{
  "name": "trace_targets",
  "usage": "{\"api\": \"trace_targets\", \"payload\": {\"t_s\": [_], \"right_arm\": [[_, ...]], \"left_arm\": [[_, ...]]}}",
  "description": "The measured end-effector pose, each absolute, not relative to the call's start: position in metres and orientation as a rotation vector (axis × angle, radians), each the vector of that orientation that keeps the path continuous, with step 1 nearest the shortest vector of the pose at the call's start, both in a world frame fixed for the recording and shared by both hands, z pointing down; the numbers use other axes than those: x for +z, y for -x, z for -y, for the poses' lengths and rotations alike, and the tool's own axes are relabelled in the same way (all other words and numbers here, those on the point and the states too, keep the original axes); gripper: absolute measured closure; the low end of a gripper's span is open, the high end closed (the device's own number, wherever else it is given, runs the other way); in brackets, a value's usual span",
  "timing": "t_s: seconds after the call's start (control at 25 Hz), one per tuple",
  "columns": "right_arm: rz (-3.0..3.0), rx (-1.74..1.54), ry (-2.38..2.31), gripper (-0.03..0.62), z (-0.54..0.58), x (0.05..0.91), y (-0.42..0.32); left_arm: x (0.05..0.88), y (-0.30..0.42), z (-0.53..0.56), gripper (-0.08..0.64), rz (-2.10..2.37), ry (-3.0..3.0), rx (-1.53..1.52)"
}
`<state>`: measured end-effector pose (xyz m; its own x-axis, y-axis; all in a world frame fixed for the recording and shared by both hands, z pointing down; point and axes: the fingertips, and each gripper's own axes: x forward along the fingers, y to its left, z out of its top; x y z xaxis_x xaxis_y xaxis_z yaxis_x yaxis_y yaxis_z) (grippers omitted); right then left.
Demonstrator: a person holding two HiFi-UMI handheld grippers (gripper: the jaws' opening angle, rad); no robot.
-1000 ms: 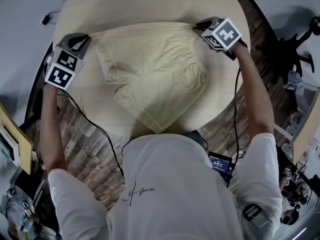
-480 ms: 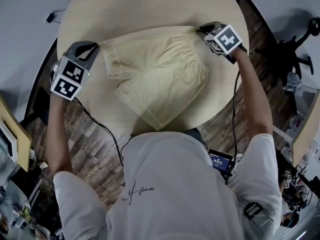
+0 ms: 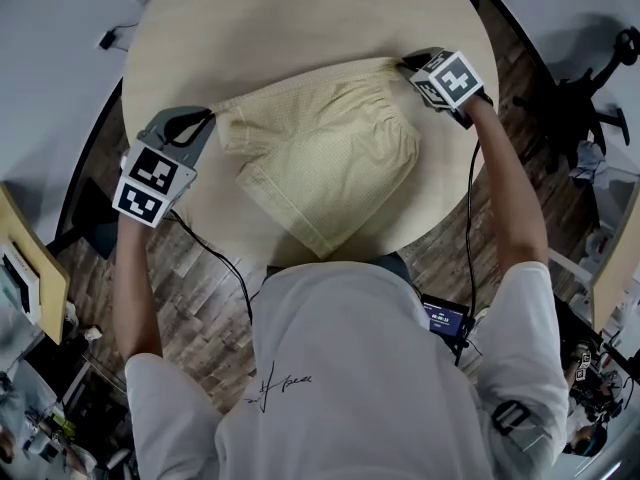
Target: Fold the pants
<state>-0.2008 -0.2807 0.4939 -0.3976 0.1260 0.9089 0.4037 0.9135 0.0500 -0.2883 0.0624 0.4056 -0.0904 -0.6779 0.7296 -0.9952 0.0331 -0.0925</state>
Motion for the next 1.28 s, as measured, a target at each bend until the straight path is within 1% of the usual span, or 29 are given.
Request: {"api": "trace_targets", "payload": {"t_s": [0.4, 0.6, 1.28], "right_arm": [[1.957, -0.362, 0.361, 0.552, 0.280, 0.498, 0.183], [1.934, -0.405, 0.345, 0.552, 0.275, 0.502, 0.173], [1.952, -0.383, 0.213, 0.554, 0.267, 0.512, 0.142]], "left_arm": [[0.385, 0.227, -0.062, 0.482, 1.796, -1.792, 0.795], [0.392, 0.197, -0.072, 0.482, 1.782, -1.813, 0.756], [0.402, 0.096, -0.080, 0.482, 1.604, -1.960, 0.795]]}}
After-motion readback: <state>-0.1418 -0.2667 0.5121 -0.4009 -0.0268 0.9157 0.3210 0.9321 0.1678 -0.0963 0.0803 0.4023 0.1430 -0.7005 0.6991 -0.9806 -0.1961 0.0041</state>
